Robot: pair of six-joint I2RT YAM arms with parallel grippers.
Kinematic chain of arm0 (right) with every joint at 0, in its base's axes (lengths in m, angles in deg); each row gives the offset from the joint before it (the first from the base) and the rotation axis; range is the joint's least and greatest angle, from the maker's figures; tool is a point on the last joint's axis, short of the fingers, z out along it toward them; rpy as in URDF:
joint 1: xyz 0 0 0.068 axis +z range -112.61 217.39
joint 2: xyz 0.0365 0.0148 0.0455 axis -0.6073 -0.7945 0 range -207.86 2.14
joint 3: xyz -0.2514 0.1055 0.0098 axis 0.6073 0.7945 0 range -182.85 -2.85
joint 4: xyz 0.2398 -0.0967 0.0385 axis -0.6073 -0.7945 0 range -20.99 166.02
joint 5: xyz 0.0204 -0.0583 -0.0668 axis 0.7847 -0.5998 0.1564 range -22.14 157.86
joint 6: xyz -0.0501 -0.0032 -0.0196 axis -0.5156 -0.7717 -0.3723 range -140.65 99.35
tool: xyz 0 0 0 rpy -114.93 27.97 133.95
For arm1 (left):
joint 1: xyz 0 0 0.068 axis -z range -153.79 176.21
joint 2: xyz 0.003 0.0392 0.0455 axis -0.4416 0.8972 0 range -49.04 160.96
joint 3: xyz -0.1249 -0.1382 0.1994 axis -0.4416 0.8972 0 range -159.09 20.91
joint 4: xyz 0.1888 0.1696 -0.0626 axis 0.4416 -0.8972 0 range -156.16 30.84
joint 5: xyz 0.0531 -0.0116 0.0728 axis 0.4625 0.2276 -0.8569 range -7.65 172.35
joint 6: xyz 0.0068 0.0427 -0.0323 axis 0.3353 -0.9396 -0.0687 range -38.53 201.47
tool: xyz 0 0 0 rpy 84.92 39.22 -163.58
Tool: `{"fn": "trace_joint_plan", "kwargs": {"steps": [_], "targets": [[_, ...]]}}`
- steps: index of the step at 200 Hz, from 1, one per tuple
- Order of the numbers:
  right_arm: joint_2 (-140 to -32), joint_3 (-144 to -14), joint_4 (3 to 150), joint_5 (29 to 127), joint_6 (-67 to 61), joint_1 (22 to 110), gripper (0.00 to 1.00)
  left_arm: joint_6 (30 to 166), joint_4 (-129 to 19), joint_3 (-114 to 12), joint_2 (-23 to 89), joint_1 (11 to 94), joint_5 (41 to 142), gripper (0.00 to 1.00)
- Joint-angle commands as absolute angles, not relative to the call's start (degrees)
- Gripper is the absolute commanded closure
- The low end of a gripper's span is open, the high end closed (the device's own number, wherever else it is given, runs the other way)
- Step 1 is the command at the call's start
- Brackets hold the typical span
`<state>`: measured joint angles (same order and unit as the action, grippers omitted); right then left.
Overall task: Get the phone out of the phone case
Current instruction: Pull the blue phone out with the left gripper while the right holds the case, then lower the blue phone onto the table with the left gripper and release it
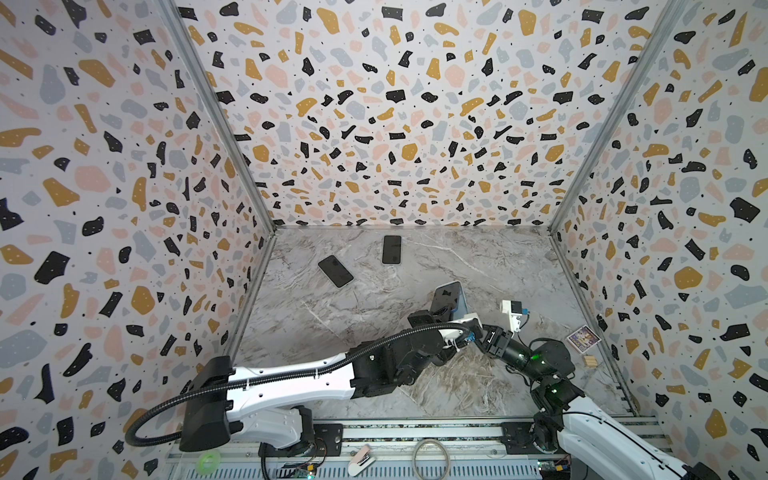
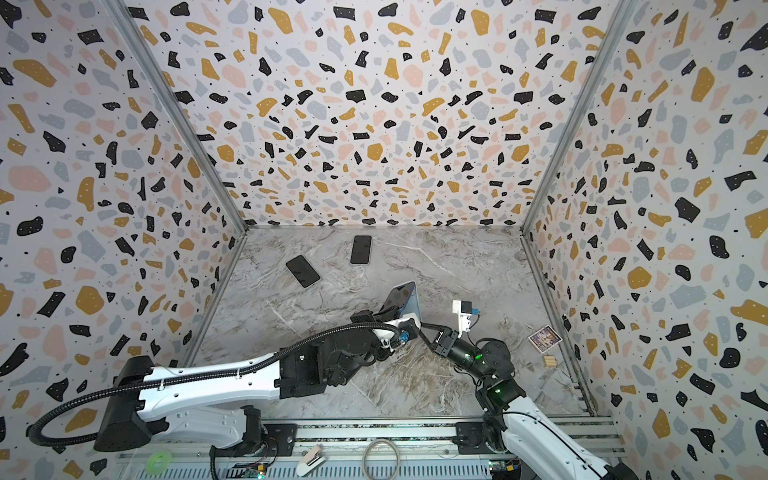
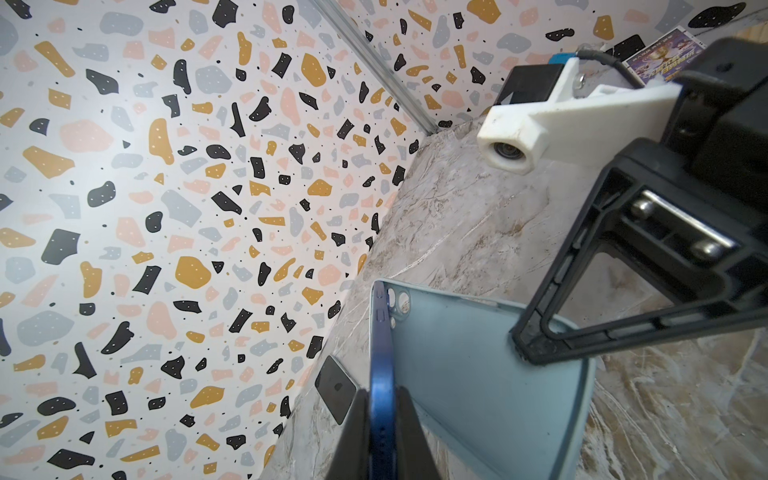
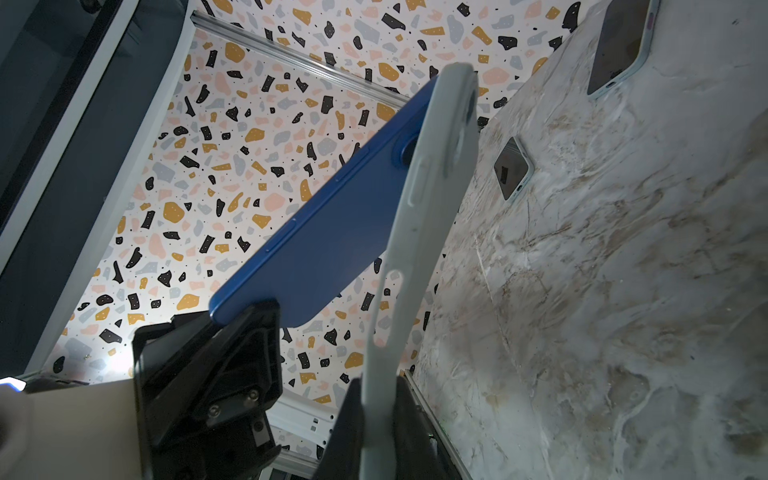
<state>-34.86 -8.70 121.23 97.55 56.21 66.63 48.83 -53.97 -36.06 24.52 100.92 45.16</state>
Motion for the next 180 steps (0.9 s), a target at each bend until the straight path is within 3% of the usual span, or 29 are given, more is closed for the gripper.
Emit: {"fn": "trace_joint_plan", "kwargs": {"steps": [1, 116, 180], "targets": [[-34.23, -11.47, 118.78, 96.13, 54.63, 66.74, 1.00, 50.06, -49.69, -36.13, 22.43, 100.94, 45.41, 1.00], [-32.23, -12.78, 94.38, 84.59, 52.57, 63.59, 1.00, 51.50, -50.21, -33.28, 24.41, 101.50, 41.77, 1.00], [-33.59, -13.32, 92.12, 92.46, 49.79, 58.31, 1.00, 54.97, -45.89, -26.39, 28.17, 103.87, 35.52, 1.00]]}}
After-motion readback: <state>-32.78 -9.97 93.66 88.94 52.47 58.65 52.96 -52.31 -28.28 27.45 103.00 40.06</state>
